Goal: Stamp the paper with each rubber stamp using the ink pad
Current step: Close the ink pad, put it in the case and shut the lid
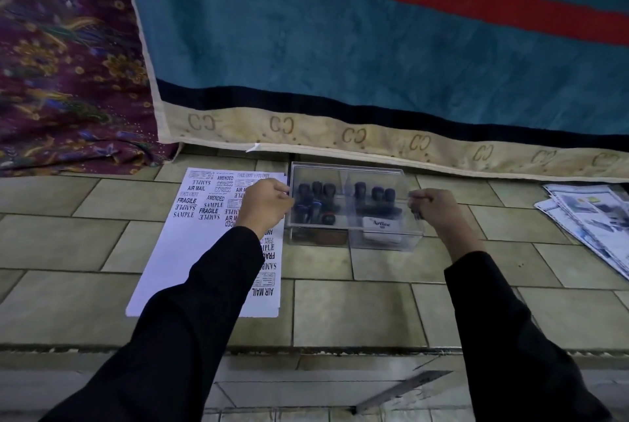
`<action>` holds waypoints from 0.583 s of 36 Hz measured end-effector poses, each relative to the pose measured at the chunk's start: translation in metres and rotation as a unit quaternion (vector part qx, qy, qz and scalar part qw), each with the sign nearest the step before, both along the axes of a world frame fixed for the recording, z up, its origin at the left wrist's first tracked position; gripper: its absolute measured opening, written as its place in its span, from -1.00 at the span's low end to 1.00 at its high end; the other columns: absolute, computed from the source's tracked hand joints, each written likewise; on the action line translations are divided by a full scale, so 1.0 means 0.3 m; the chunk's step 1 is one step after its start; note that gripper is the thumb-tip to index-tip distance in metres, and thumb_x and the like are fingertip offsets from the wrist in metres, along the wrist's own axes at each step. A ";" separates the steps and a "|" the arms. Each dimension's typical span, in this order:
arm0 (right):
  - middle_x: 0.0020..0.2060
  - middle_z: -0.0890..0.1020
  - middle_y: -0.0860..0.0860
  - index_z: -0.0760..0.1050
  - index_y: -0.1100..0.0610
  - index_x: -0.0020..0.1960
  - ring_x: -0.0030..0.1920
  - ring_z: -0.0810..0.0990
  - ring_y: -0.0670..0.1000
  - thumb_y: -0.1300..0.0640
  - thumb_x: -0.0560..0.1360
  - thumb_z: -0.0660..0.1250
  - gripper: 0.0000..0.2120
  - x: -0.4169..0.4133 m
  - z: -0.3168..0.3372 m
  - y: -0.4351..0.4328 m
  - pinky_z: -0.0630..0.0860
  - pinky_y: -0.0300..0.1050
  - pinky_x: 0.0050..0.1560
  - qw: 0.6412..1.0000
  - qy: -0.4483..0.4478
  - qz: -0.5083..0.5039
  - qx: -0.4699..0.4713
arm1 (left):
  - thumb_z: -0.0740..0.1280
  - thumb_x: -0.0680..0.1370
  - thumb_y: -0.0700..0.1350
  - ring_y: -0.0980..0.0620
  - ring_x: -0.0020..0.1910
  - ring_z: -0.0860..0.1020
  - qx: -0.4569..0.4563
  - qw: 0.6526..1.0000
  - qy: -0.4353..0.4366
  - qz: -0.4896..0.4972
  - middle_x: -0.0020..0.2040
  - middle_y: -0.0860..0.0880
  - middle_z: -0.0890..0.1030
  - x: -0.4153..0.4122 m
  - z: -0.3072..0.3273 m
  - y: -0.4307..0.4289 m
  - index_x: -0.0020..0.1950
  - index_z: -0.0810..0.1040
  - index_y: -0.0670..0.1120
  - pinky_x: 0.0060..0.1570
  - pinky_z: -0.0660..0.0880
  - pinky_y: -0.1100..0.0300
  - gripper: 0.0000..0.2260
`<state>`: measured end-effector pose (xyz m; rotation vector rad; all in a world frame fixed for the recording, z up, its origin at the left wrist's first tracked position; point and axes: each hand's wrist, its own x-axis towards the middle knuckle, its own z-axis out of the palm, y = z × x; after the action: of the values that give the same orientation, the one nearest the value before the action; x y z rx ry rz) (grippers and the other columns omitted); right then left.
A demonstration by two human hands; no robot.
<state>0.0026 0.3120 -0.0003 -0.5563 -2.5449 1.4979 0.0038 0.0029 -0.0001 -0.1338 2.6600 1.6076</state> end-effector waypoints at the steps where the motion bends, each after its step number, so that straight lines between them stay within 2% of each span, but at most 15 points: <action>1: -0.36 0.51 0.15 0.56 0.39 0.01 -0.48 0.36 0.03 0.43 0.44 0.30 -0.83 -0.005 -0.005 0.002 0.36 -0.37 -0.59 1.000 0.000 -0.004 0.005 | 0.37 0.46 -0.25 -0.05 -0.19 0.60 0.002 1.000 0.001 0.001 -0.10 -0.11 0.65 -0.001 -0.006 0.001 0.05 0.60 -0.15 0.03 0.60 0.04 -0.83; 4: -0.30 0.53 0.18 0.57 0.38 0.01 -0.49 0.37 0.04 0.42 0.43 0.31 -0.83 -0.023 -0.020 0.010 0.37 -0.35 -0.57 1.000 -0.001 -0.010 0.022 | 0.39 0.46 -0.25 0.06 -0.30 0.57 0.008 1.000 0.004 0.008 -0.20 -0.02 0.62 -0.007 -0.017 0.003 0.08 0.60 -0.19 -0.07 0.60 0.11 -0.80; 8: -0.29 0.54 0.17 0.58 0.34 0.02 -0.47 0.40 0.04 0.39 0.44 0.32 -0.83 -0.037 -0.031 0.024 0.43 -0.30 -0.50 0.999 -0.003 -0.016 0.043 | 0.42 0.45 -0.26 0.09 -0.35 0.57 0.016 1.000 0.005 0.006 -0.28 0.05 0.59 -0.010 -0.017 0.010 0.07 0.60 -0.20 -0.23 0.56 0.21 -0.80; 13: -0.27 0.56 0.17 0.59 0.35 0.03 -0.42 0.43 0.08 0.37 0.45 0.34 -0.82 -0.047 -0.038 0.032 0.47 -0.19 -0.34 0.998 -0.005 -0.015 0.064 | 0.45 0.45 -0.25 0.09 -0.35 0.57 0.010 1.000 0.009 0.006 -0.27 0.02 0.59 -0.008 -0.017 0.016 0.07 0.60 -0.21 -0.16 0.57 0.16 -0.79; 18: -0.24 0.58 0.16 0.60 0.32 0.04 -0.26 0.50 0.09 0.34 0.45 0.36 -0.82 -0.052 -0.044 0.031 0.54 0.03 -0.10 0.996 -0.005 -0.017 0.089 | 0.45 0.45 -0.27 0.08 -0.35 0.58 0.009 1.000 0.009 0.009 -0.27 0.00 0.59 -0.003 -0.009 0.020 0.08 0.61 -0.22 -0.13 0.58 0.15 -0.78; 21: -0.24 0.57 0.13 0.61 0.30 0.03 -0.23 0.50 0.07 0.33 0.43 0.38 -0.82 -0.055 -0.049 0.033 0.50 -0.15 -0.19 0.995 -0.010 -0.013 0.098 | 0.44 0.46 -0.27 0.06 -0.33 0.59 0.005 1.000 0.010 0.012 -0.26 -0.02 0.61 -0.001 -0.006 0.023 0.09 0.61 -0.22 -0.08 0.59 0.12 -0.79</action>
<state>-0.0139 0.3220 -0.0150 -0.5779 -2.6486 1.2221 0.0034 0.0098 -0.0019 -0.1492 2.6761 1.6368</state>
